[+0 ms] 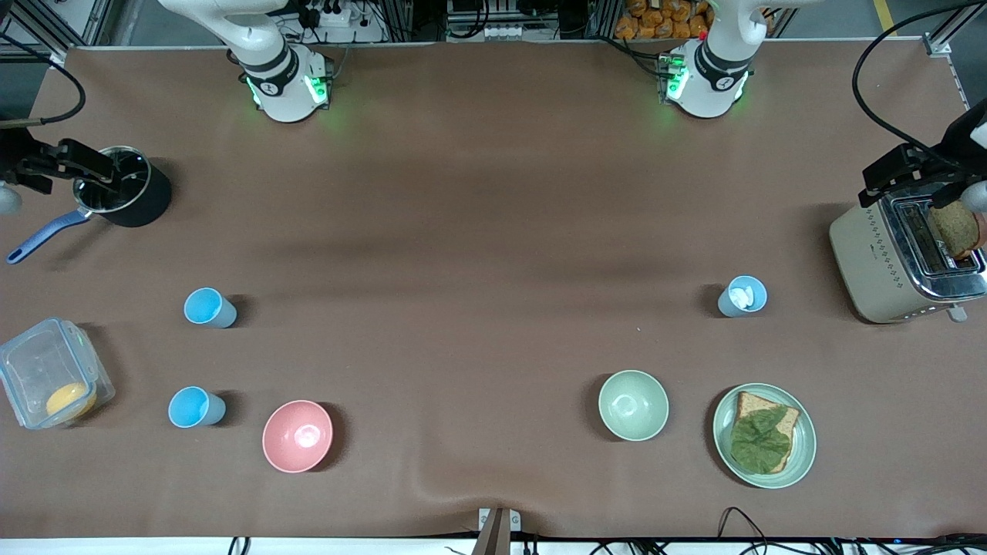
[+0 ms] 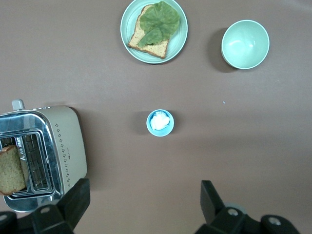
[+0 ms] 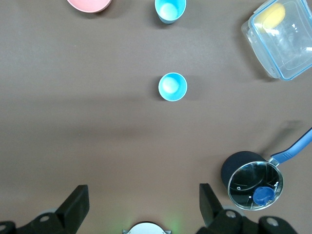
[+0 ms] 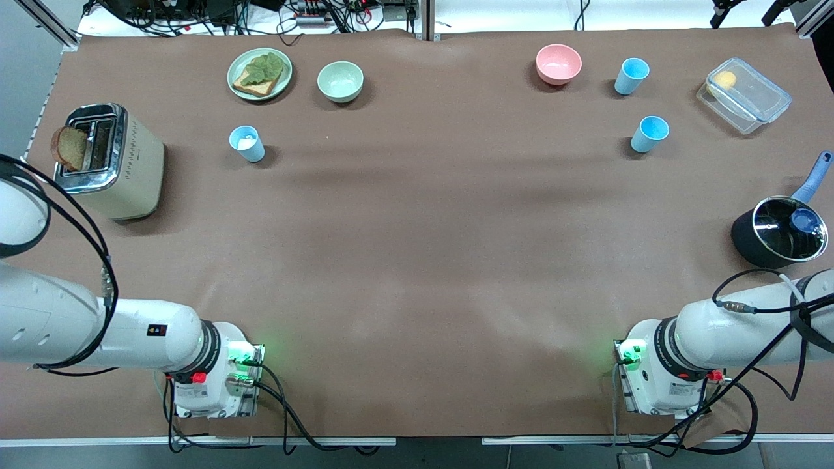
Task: Stack blue cups with both arms
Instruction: 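Grasp the tissue-filled blue cup with the left gripper while the right gripper reaches another cup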
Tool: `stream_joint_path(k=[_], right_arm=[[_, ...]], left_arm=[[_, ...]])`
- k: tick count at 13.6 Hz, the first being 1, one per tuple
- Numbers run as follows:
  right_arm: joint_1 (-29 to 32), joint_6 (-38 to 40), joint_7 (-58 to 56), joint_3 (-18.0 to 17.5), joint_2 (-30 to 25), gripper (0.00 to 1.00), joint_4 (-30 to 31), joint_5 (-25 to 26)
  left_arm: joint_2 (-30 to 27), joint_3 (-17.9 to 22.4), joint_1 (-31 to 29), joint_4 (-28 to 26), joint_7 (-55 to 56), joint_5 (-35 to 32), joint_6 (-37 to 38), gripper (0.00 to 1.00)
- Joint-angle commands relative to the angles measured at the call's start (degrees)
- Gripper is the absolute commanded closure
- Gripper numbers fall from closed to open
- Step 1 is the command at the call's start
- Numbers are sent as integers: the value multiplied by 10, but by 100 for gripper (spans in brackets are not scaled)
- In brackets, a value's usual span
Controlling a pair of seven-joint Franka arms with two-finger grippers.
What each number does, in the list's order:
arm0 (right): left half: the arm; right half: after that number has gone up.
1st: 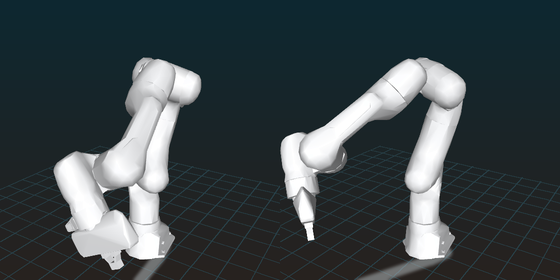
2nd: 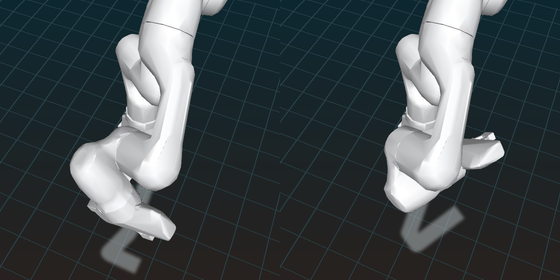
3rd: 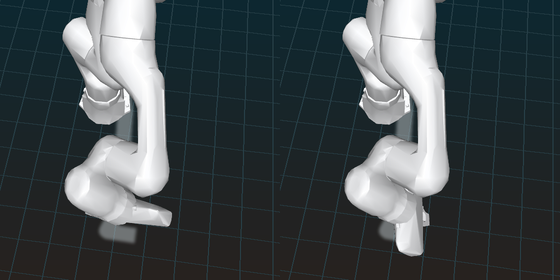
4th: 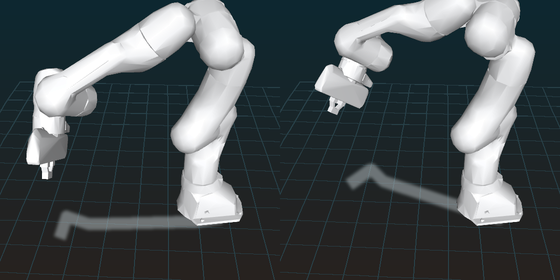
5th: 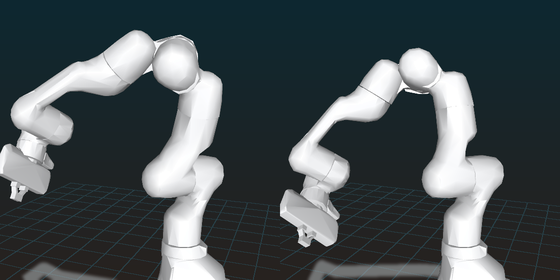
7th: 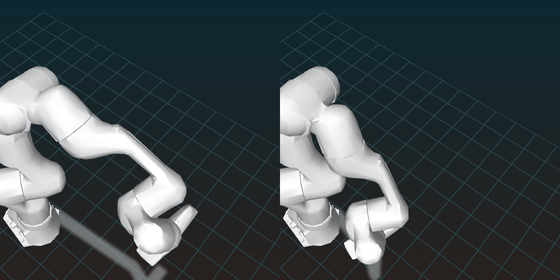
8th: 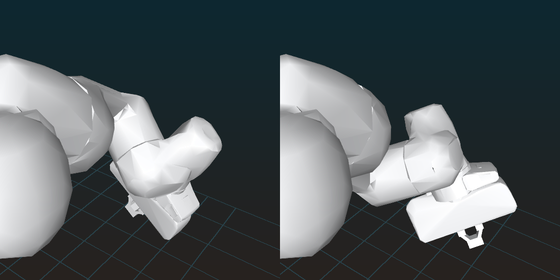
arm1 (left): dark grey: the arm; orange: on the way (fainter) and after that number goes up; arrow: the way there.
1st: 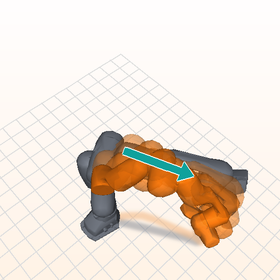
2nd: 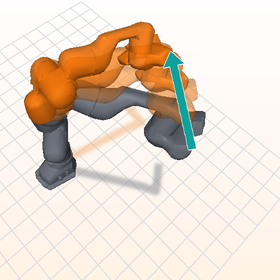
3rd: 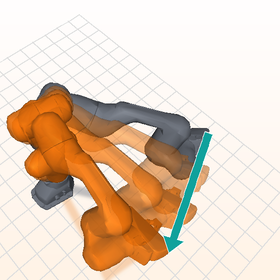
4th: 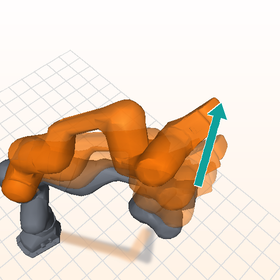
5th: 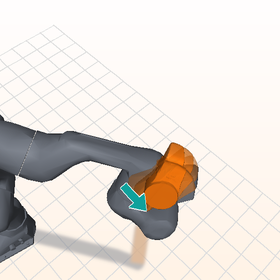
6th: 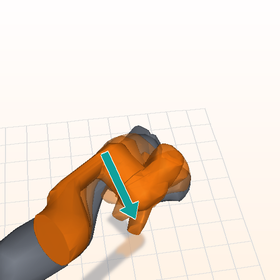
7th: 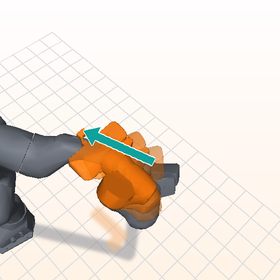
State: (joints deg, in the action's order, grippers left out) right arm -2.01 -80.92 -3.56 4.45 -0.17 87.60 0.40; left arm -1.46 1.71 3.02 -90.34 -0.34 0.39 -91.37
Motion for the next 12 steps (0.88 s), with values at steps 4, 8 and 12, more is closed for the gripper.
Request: stream_joint_path(k=[4,8,12], right_arm=[[-2,3,9,-9,-12,0,-2,-3],[-5,1,8,-8,-8,0,-1,-2],[-2,4,0,-6,-4,0,2,-2]], left_arm=[[26,-1,-6,11,-11,1,10,0],[105,-2,-7,-6,-11,8,-52,0],[109,-4,-2,-182,-11,1,-289,0]])
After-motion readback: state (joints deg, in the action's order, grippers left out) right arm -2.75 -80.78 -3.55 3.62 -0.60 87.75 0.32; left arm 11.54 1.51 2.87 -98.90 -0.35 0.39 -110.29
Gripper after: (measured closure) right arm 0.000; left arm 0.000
